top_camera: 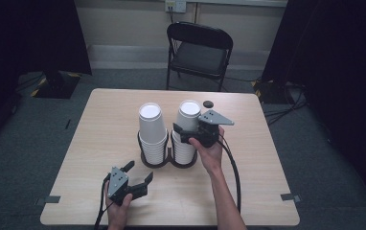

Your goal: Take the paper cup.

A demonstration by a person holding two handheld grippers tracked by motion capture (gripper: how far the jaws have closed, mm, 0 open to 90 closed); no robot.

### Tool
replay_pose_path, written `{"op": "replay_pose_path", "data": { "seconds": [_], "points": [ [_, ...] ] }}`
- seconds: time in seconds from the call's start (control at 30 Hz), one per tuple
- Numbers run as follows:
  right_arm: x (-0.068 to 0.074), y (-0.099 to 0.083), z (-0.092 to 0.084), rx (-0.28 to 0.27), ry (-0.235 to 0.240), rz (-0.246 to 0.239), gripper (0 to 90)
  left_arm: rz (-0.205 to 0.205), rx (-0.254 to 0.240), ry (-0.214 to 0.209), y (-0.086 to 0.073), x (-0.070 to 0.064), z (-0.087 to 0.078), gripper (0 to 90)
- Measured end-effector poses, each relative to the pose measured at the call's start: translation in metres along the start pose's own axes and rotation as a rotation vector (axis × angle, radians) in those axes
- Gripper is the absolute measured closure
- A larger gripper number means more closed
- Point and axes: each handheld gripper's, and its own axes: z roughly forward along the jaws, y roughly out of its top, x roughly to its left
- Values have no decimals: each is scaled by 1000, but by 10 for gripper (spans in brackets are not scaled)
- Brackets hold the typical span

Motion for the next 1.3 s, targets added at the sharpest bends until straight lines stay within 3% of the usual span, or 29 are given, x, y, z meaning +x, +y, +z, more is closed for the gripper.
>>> {"op": "replay_pose_path", "data": {
  "seconds": [0.4,0.8,0.93,1.3],
  "points": [
    [1,19,-9,-41,1,-26,142,4,3,5,0,0,0,185],
    [-2,36,-14,-84,2,-12,143,2,3,0,0,0,0,185],
    [-3,41,-17,-94,9,15,142,-4,1,-1,0,0,0,184],
    [-4,58,-21,-116,7,2,144,9,4,0,0,0,0,184]
  ]
}}
